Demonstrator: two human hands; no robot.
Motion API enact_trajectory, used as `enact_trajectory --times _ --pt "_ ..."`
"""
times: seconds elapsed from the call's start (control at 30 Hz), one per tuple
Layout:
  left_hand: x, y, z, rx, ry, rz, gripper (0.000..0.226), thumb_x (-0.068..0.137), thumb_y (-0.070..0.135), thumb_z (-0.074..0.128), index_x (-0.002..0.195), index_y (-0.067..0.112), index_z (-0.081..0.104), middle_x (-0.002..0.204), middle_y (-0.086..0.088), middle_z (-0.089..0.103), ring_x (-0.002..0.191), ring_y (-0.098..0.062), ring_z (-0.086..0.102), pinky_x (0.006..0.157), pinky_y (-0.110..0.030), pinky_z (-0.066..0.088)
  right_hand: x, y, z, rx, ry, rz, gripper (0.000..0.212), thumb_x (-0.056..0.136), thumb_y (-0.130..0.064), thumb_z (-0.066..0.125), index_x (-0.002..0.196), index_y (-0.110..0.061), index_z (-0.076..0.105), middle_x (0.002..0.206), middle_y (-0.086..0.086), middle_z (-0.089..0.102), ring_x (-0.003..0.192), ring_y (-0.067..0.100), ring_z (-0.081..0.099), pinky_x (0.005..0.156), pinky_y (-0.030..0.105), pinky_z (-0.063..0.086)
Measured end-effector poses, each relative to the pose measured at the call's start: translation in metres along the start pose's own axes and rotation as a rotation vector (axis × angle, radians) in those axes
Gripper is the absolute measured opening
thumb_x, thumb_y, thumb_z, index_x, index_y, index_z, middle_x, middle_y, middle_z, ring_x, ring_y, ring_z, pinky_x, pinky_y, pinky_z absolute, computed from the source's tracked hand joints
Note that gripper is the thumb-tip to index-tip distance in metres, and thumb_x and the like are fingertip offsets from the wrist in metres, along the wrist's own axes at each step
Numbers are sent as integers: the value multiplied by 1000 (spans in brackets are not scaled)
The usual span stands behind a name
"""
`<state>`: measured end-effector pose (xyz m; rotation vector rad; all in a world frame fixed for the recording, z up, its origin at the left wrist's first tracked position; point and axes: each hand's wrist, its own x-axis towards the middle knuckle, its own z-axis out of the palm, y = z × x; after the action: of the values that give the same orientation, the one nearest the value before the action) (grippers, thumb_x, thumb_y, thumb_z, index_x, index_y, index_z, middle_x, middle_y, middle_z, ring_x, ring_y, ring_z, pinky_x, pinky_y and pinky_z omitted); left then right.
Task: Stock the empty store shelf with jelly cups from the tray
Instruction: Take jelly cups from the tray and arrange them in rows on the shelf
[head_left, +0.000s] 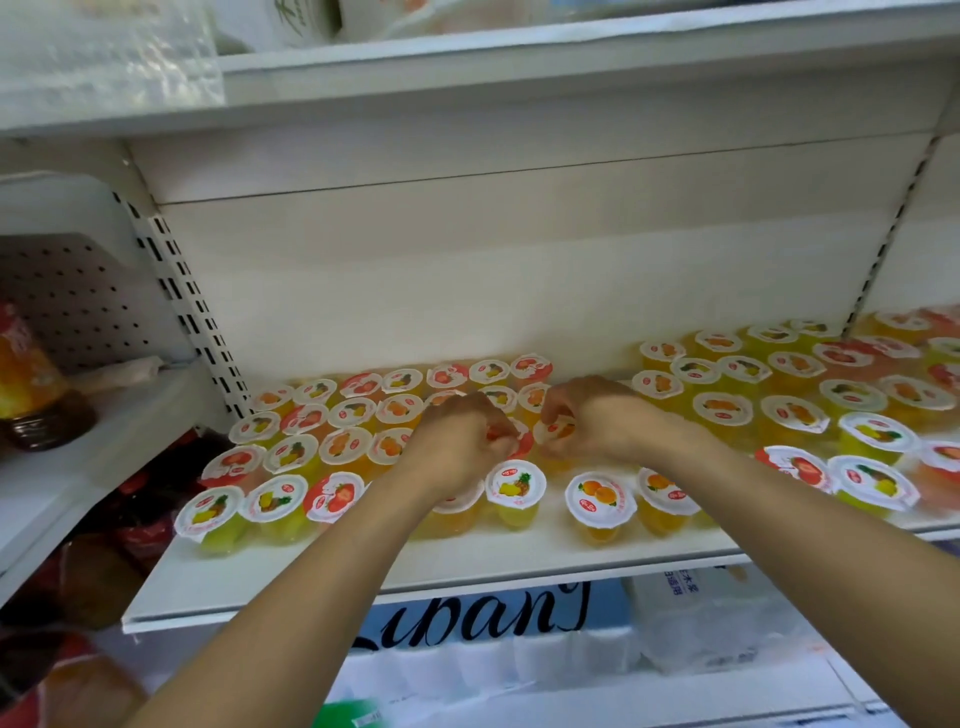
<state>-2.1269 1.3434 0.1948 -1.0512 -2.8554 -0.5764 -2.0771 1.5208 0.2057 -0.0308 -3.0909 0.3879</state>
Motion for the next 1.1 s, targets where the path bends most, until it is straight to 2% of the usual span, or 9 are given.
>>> enact_trajectory --times 0.37,0.47,0.53,0.63,0.7,0.8,0.9,0.97,1.1 --pt "-1 -9 1 -5 -39 30 23 93 32 56 109 29 72 118 7 64 105 -17 55 89 -32 46 -2 -4 4 4 11 24 29 83 -45 65 105 -27 63 105 -4 62 90 16 59 78 32 53" --pt "-9 -9 2 -47 8 44 23 93 35 55 109 32 71 117 10 67 106 -14 58 91 -33 48 -17 -1 2 19 113 -19 27 86 -50 59 104 -31 66 111 -5 61 94 16 59 82 36 51" --pt "-17 -9 5 -102 63 70 23 93 38 56 110 31 71 113 13 69 104 -10 61 91 -32 49 -32 1 -2 45 154 -55 29 86 -56 56 100 -34 70 108 -10 64 95 14 61 85 36 50" --pt "-32 -9 14 -127 70 221 28 90 47 57 108 30 71 110 14 68 104 -8 59 88 -31 48 -59 2 -9 -54 78 -104 45 76 -72 54 102 -38 69 114 -18 62 105 8 58 97 34 38" --pt "-37 -12 19 -49 61 292 42 81 61 60 111 33 69 118 15 64 114 -9 52 95 -35 41 -73 2 -12 -186 5 -108 58 69 -78 56 115 -42 62 124 -19 56 113 7 48 99 33 28" --pt "-40 -13 23 96 56 279 51 75 58 70 120 38 63 128 17 56 124 -10 41 102 -33 28 -81 -1 -5 -306 0 -96 61 72 -67 63 126 -43 51 126 -15 55 114 10 44 96 32 27" --pt "-41 -9 23 137 89 284 42 81 48 69 120 38 61 129 18 54 125 -9 38 102 -32 24 -79 -7 6 -292 73 -85 47 81 -49 64 126 -39 50 123 -10 57 112 14 47 88 28 28" --pt "-43 -8 23 152 94 277 39 82 47 66 120 38 60 129 19 53 124 -8 38 100 -30 22 -75 -10 13 -260 102 -58 43 84 -45 62 124 -35 51 121 -7 57 111 15 48 81 26 26" --pt "-44 -7 25 171 100 266 39 82 48 65 121 39 59 129 19 53 124 -8 37 99 -29 21 -68 -12 23 -239 144 -41 41 85 -45 61 123 -31 53 119 -5 58 109 17 50 89 30 32"
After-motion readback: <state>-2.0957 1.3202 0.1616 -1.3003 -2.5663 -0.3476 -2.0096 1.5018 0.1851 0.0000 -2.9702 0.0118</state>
